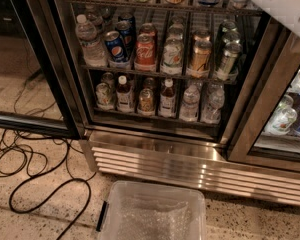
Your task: Pick redbull can from top shelf of fridge
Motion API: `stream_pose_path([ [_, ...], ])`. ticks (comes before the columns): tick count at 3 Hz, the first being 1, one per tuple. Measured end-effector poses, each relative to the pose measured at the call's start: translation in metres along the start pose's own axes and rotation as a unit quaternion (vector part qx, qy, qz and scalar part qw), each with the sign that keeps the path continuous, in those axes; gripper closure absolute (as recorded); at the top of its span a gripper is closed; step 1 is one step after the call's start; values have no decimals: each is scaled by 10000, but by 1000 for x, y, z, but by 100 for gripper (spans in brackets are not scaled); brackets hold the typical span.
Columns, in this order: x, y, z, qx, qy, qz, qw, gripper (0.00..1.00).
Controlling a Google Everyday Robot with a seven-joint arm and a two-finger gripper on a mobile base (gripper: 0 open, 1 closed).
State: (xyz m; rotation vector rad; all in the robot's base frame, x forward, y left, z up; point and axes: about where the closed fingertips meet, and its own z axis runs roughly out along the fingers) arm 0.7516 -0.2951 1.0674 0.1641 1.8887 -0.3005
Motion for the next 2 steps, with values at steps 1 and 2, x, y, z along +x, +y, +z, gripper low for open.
stream_pose_path([
  [1, -4, -1, 4, 88, -49, 59, 9999, 100],
  [2, -7, -2, 8, 163, -84, 100, 9998, 100],
])
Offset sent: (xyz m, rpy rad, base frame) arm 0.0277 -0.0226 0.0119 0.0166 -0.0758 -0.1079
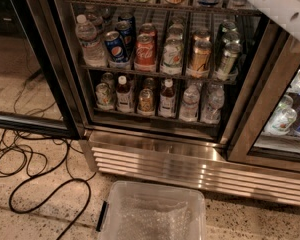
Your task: Pick redbull can from top shelf of fridge
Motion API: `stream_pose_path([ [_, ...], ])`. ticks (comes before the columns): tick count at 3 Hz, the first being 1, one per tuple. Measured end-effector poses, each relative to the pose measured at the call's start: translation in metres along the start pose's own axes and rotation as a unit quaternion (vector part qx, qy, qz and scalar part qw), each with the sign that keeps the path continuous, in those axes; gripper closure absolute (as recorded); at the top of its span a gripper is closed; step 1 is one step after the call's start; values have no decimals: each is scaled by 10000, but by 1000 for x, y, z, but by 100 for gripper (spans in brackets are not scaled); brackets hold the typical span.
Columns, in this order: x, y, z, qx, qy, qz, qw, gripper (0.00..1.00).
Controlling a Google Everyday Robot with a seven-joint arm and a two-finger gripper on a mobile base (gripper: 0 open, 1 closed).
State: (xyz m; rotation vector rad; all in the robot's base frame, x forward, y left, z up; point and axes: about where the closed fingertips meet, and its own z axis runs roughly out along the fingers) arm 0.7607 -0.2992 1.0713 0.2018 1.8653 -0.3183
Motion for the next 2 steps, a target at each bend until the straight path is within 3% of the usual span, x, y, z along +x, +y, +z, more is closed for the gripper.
stream_pose_path([
  [2, -6, -1, 5, 126, -71, 85, 9999, 100],
])
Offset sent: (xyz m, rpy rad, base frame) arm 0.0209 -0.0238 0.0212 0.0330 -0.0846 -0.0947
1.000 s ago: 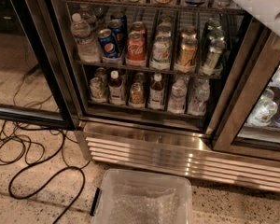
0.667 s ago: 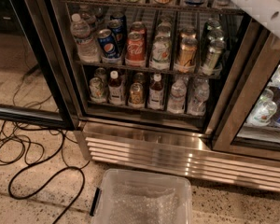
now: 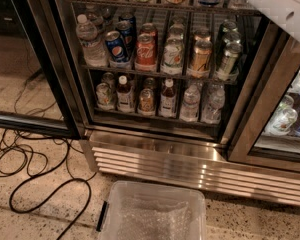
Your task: Pick redbull can from top shelf of fridge
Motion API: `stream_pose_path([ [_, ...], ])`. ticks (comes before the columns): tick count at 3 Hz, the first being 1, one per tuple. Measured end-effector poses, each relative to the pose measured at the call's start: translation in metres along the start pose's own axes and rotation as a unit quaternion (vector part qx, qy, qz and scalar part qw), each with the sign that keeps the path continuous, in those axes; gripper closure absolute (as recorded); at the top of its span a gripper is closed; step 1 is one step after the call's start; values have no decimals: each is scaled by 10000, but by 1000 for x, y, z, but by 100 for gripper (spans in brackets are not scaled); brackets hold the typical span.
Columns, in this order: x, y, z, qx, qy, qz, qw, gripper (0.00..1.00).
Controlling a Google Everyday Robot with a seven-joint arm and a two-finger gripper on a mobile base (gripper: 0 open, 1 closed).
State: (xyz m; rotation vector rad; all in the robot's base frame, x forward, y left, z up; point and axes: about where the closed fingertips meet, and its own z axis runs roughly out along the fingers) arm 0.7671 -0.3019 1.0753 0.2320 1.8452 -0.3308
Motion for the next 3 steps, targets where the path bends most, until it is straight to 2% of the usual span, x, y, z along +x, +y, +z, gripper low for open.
stream_pose_path([
  [3, -9, -7, -5, 124, -27, 125, 9998, 100],
])
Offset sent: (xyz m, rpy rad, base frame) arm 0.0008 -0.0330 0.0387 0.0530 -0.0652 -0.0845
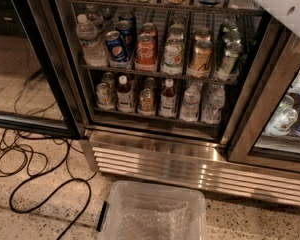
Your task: Pick redbull can from top shelf of fridge
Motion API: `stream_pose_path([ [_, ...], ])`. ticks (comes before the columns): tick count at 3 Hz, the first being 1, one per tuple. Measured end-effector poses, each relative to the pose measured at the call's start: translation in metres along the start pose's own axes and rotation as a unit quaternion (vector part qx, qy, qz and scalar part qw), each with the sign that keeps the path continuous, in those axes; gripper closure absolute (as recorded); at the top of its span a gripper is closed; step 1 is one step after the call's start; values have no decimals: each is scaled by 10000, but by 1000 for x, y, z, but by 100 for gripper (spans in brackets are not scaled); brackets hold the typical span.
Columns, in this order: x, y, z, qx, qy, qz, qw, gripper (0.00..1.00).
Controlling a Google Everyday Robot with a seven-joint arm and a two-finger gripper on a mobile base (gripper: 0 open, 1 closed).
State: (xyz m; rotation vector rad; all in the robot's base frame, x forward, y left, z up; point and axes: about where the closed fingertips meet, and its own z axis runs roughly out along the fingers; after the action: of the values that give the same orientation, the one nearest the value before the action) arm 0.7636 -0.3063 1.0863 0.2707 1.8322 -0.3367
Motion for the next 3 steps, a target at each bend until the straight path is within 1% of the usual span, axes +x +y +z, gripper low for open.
stream_pose_path([
  [1, -5, -1, -6, 22, -20, 31, 10000, 100],
  [2, -5, 0, -7, 22, -20, 31, 10000, 100],
  [3, -6, -4, -17, -121, 158, 72, 9998, 100],
])
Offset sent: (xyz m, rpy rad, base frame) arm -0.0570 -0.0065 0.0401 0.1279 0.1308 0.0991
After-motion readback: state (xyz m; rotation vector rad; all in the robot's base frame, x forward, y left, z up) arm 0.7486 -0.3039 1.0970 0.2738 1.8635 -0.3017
